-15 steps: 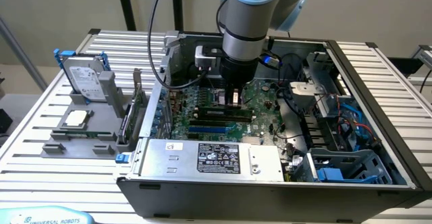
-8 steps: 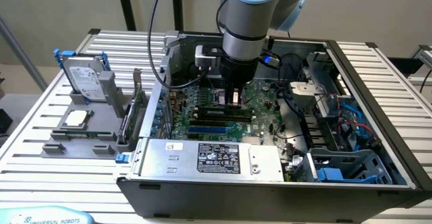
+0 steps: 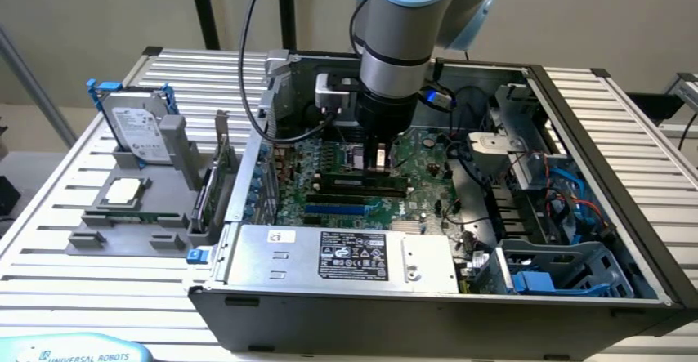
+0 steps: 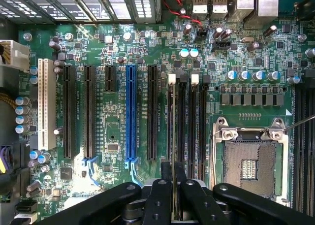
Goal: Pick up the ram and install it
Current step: 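Insert the ram into the slot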
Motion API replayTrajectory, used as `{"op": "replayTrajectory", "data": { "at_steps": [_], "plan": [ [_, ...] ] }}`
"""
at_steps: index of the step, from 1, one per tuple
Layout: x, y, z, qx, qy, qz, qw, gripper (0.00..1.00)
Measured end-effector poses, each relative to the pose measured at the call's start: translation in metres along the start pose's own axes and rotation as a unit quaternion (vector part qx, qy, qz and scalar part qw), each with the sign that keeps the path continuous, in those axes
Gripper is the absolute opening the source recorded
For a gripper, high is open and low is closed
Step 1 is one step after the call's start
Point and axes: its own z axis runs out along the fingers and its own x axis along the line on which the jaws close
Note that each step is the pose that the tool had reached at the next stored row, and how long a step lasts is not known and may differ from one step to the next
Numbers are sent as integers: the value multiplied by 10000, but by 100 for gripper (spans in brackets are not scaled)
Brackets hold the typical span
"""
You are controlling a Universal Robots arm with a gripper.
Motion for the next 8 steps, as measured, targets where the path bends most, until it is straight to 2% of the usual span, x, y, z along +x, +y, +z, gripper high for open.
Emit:
{"op": "replayTrajectory", "data": {
  "at_steps": [8],
  "plan": [
    [2, 0, 10, 0, 0, 0, 10000, 13]
  ]
}}
